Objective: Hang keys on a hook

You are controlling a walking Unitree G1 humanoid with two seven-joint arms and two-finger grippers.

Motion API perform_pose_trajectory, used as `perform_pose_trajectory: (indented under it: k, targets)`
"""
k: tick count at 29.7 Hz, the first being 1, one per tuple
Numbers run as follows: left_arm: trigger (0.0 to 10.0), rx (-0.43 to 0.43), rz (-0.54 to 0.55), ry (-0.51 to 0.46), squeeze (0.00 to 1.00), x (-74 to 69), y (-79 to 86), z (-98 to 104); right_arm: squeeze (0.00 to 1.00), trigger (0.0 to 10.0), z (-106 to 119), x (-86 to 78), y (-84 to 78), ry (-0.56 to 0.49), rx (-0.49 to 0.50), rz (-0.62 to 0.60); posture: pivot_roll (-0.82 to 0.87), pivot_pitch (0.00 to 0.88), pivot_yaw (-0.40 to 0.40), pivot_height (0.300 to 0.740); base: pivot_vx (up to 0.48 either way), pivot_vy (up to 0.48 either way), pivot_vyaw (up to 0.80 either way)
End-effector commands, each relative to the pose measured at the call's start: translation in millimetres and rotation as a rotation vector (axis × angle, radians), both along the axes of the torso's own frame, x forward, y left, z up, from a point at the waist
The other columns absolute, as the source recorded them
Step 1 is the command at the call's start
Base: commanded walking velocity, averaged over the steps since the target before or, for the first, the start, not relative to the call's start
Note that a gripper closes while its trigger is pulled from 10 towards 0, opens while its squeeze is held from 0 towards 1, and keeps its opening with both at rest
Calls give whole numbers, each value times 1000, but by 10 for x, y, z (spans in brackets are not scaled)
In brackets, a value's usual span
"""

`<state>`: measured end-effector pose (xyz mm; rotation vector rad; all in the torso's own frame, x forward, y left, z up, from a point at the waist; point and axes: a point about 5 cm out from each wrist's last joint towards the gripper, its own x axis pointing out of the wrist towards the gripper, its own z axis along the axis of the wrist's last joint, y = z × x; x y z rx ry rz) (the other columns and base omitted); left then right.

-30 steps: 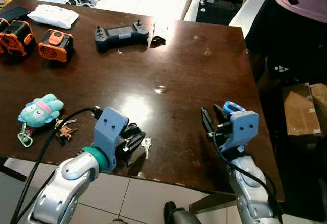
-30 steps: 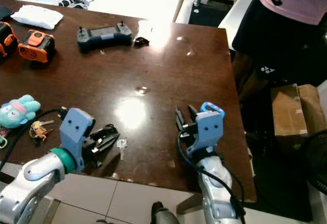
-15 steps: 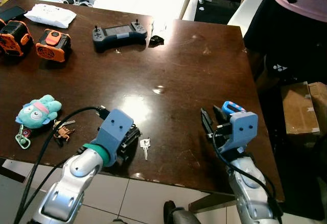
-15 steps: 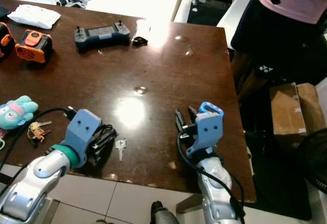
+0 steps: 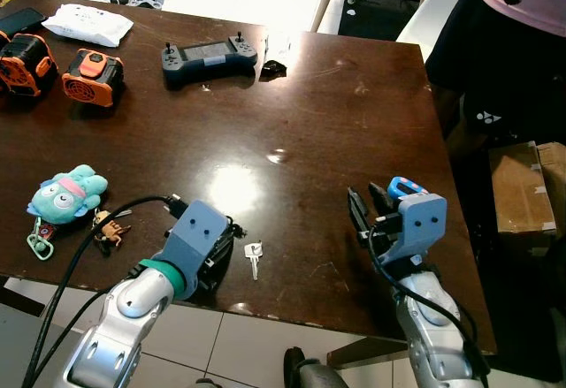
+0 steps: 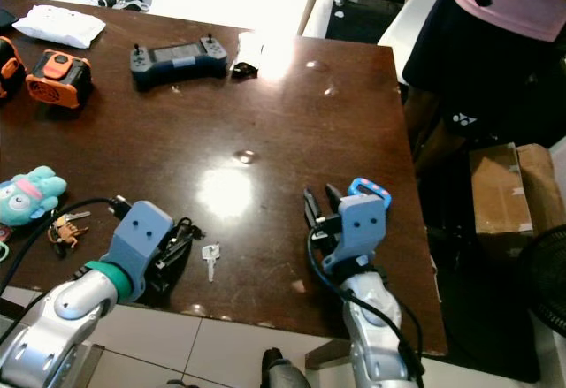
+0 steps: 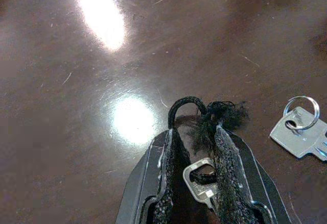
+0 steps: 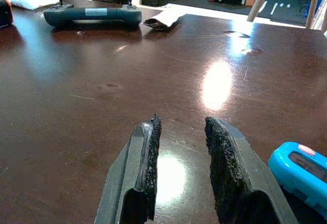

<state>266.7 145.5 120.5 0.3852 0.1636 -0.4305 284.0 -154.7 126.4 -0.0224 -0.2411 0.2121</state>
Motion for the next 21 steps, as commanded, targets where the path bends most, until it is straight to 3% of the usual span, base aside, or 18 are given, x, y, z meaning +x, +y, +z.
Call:
perform_pose_trajectory:
  k: [1,2,4,8,9,10,11,21]
  targets:
    - [8588,8,3,26,0,-39,29,-74,0,10000,-74,-14,-31,34,6,-8,-62,144,1,740,0,0,0]
    - [8588,8,3,26,0,-39,29,-74,0,10000,-74,-14,-31,34,6,-8,-62,144,1,740,0,0,0]
    - [7137,22,21,11,0,-34,53,-85,0,10000,-73,-10,-29,33,7,-8,-62,143,1,740,0,0,0]
    - [7137,25,37,0,0,-23,64,-84,0,10000,-72,-9,-27,33,7,-8,-62,142,2,740,0,0,0]
    - [5412,29,55,-24,0,-8,74,-70,0,10000,-74,-9,-26,34,7,-8,-63,142,3,740,0,0,0]
    - [5412,29,55,-24,0,-8,74,-70,0,10000,-74,-9,-26,34,7,-8,-63,142,3,740,0,0,0]
    - [0,27,70,-45,0,4,83,-55,0,10000,-76,-11,-26,35,7,-9,-64,143,2,740,0,0,0]
    - [0,79,79,-75,0,-11,95,-102,0,10000,-80,-10,-28,37,4,-6,-64,142,-2,740,0,0,0]
